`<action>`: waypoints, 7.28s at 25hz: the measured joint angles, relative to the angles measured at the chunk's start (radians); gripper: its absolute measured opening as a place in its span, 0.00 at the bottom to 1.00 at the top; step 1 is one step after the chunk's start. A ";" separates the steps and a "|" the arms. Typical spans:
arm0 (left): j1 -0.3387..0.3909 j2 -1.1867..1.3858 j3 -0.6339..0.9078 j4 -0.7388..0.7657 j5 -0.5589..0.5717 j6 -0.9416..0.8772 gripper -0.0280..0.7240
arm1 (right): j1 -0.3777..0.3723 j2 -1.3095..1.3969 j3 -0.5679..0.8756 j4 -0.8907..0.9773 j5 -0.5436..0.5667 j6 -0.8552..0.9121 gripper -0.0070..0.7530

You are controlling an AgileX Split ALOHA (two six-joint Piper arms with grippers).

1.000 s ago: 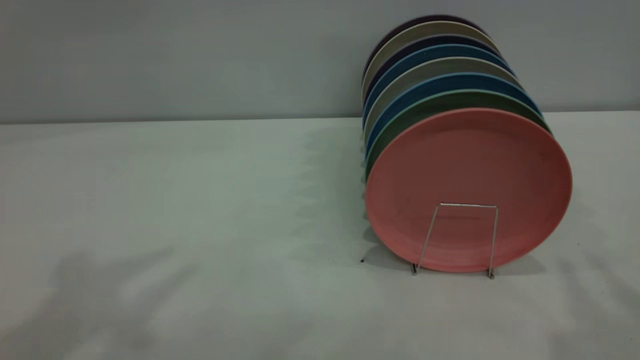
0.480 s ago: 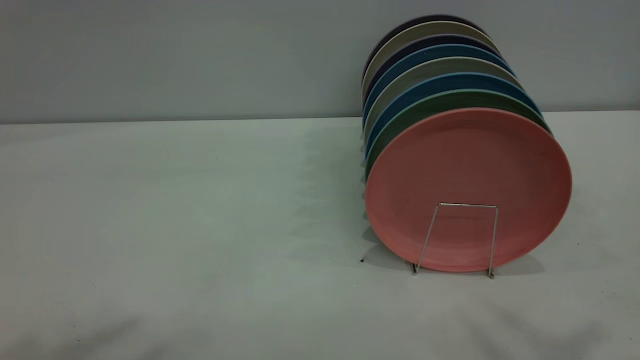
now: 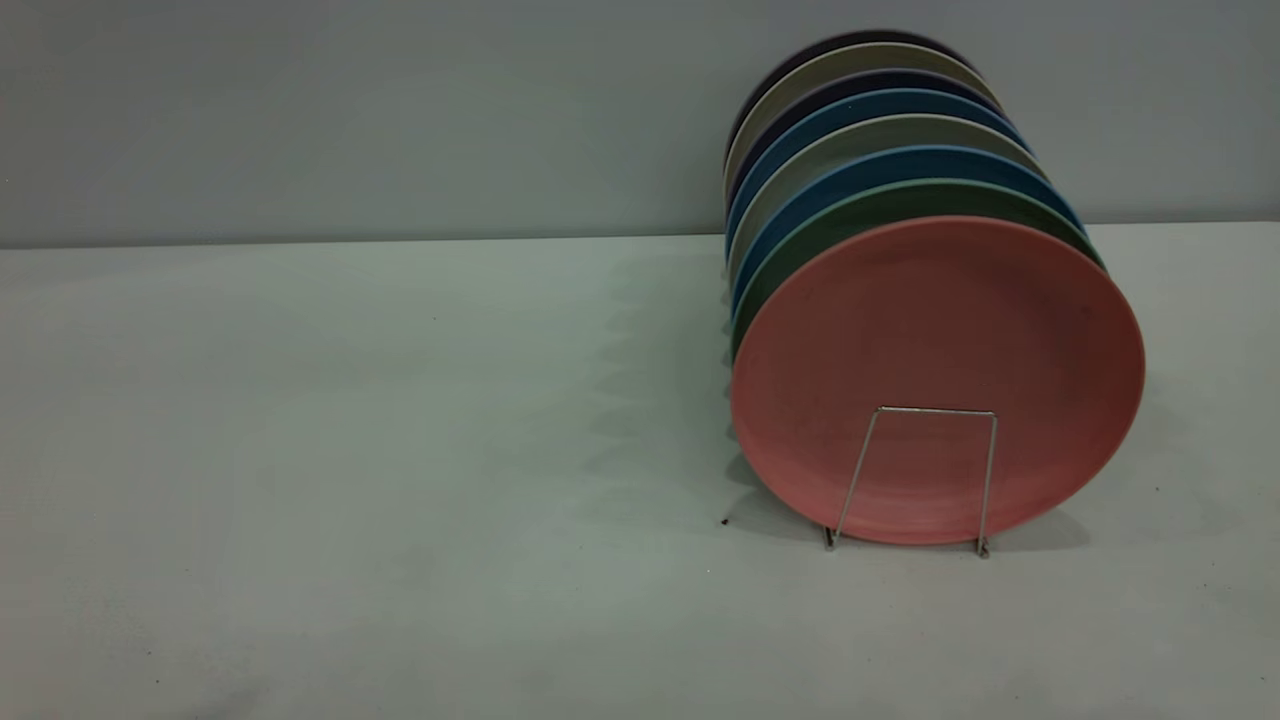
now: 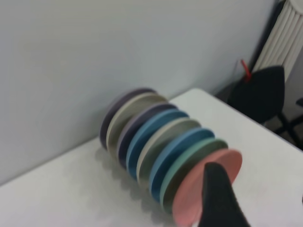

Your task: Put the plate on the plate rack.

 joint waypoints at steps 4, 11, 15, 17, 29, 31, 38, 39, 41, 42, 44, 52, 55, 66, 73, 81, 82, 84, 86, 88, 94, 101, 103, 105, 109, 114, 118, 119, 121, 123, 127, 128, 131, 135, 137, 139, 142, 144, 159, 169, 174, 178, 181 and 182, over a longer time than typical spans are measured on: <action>0.000 -0.031 0.001 0.084 0.022 -0.067 0.64 | 0.000 -0.031 0.000 -0.599 0.052 0.434 0.32; 0.000 -0.185 0.086 0.246 0.033 -0.212 0.64 | 0.000 -0.268 0.000 -1.004 0.175 0.869 0.32; 0.000 -0.323 0.185 0.331 0.035 -0.302 0.64 | 0.000 -0.369 0.000 -0.953 0.318 0.867 0.32; 0.000 -0.395 0.244 0.377 0.036 -0.352 0.64 | 0.000 -0.400 0.012 -0.942 0.367 0.863 0.32; -0.023 -0.759 0.425 0.642 0.121 -0.659 0.63 | 0.000 -0.620 0.174 -0.920 0.502 0.888 0.32; -0.023 -0.799 0.430 0.673 0.155 -0.692 0.63 | 0.000 -0.661 0.181 -0.892 0.513 0.890 0.32; -0.027 -0.888 0.430 0.733 0.289 -0.761 0.63 | 0.000 -0.771 0.220 -0.792 0.536 0.860 0.32; -0.027 -0.888 0.430 0.733 0.303 -0.764 0.63 | 0.000 -0.786 0.224 -0.784 0.538 0.850 0.32; -0.027 -0.888 0.430 0.733 0.320 -0.767 0.63 | 0.000 -0.819 0.229 -0.777 0.527 0.832 0.32; -0.027 -0.888 0.430 0.733 0.329 -0.767 0.63 | 0.000 -0.837 0.235 -0.774 0.515 0.825 0.32; -0.027 -0.888 0.430 0.733 0.342 -0.767 0.63 | 0.000 -0.875 0.250 -0.766 0.491 0.815 0.32; -0.027 -0.888 0.430 0.733 0.343 -0.768 0.63 | 0.000 -0.961 0.323 -0.747 0.480 0.789 0.32; -0.027 -0.888 0.430 0.733 0.343 -0.768 0.63 | 0.000 -0.969 0.328 -0.737 0.471 0.761 0.32; -0.051 -0.888 0.430 0.733 0.343 -0.694 0.63 | 0.000 -0.979 0.337 -0.733 0.470 0.754 0.32; -0.083 -0.888 0.430 0.810 0.343 -0.663 0.63 | 0.000 -0.979 0.338 -0.733 0.472 0.753 0.32; -0.093 -0.888 0.522 0.813 0.337 -0.666 0.63 | 0.000 -0.979 0.338 -0.733 0.472 0.753 0.32; -0.093 -0.888 0.524 0.813 0.335 -0.666 0.63 | 0.000 -0.979 0.338 -0.733 0.472 0.753 0.32; -0.093 -0.888 0.524 0.813 0.333 -0.664 0.63 | 0.000 -0.979 0.338 -0.733 0.472 0.753 0.32; -0.100 -0.888 0.524 0.813 0.331 -0.662 0.63 | 0.000 -0.979 0.338 -0.733 0.472 0.753 0.32; -0.115 -0.888 0.524 0.813 0.330 -0.660 0.63 | 0.000 -0.979 0.338 -0.733 0.472 0.753 0.32; -0.136 -0.888 0.524 0.813 0.329 -0.656 0.63 | 0.000 -0.979 0.338 -0.733 0.473 0.753 0.32; -0.138 -0.888 0.525 0.811 0.328 -0.663 0.63 | 0.000 -0.979 0.338 -0.733 0.473 0.753 0.32; -0.138 -0.888 0.526 0.811 0.328 -0.663 0.63 | 0.000 -0.979 0.338 -0.733 0.473 0.753 0.32; -0.138 -0.888 0.527 0.811 0.328 -0.664 0.63 | 0.000 -0.979 0.338 -0.733 0.473 0.753 0.32; -0.138 -0.888 0.527 0.811 0.328 -0.664 0.63 | 0.000 -0.979 0.338 -0.733 0.473 0.753 0.32; -0.138 -0.888 0.527 0.811 0.328 -0.664 0.63 | 0.000 -0.979 0.338 -0.733 0.473 0.753 0.32; -0.138 -0.888 0.527 0.811 0.328 -0.664 0.63 | -0.016 -0.979 0.338 -0.732 0.473 0.753 0.32; -0.138 -0.888 0.527 0.811 0.328 -0.664 0.63 | -0.044 -0.979 0.338 -0.732 0.473 0.753 0.32; -0.138 -0.888 0.527 0.811 0.328 -0.664 0.63 | -0.118 -0.979 0.338 -0.732 0.473 0.753 0.32; -0.138 -0.888 0.527 0.811 0.328 -0.665 0.63 | -0.215 -0.979 0.338 -0.732 0.473 0.753 0.32; -0.138 -0.888 0.527 0.811 0.328 -0.665 0.63 | -0.396 -0.979 0.338 -0.732 0.473 0.753 0.32; -0.138 -0.888 0.527 0.811 0.328 -0.665 0.63 | -0.427 -0.979 0.338 -0.732 0.473 0.753 0.32; -0.138 -0.888 0.527 0.811 0.328 -0.665 0.63 | -0.497 -0.979 0.338 -0.732 0.473 0.753 0.32; -0.131 -0.888 0.527 0.811 0.328 -0.665 0.63 | -0.511 -0.979 0.338 -0.732 0.473 0.752 0.32; -0.105 -0.888 0.527 0.811 0.328 -0.665 0.63 | -0.511 -0.979 0.338 -0.732 0.473 0.752 0.32; -0.082 -0.888 0.527 0.811 0.328 -0.665 0.63 | -0.511 -0.979 0.338 -0.732 0.473 0.752 0.32; -0.070 -0.888 0.527 0.811 0.328 -0.665 0.63 | -0.511 -0.979 0.338 -0.732 0.473 0.752 0.32; -0.070 -0.888 0.527 0.811 0.328 -0.665 0.63 | -0.511 -0.980 0.338 -0.732 0.473 0.752 0.32; -0.070 -0.888 0.527 0.811 0.328 -0.665 0.63 | -0.512 -0.981 0.338 -0.732 0.473 0.751 0.32; -0.070 -0.888 0.527 0.811 0.328 -0.665 0.63 | -0.512 -0.981 0.338 -0.732 0.473 0.751 0.32; -0.070 -0.888 0.527 0.811 0.328 -0.665 0.63 | -0.512 -0.981 0.338 -0.732 0.473 0.751 0.32; -0.070 -0.888 0.527 0.811 0.328 -0.665 0.63 | -0.512 -0.981 0.338 -0.732 0.473 0.751 0.32; -0.070 -0.888 0.527 0.811 0.328 -0.665 0.63 | -0.512 -0.981 0.338 -0.732 0.473 0.751 0.32; -0.070 -0.888 0.527 0.811 0.328 -0.665 0.63 | -0.512 -0.981 0.338 -0.732 0.473 0.751 0.32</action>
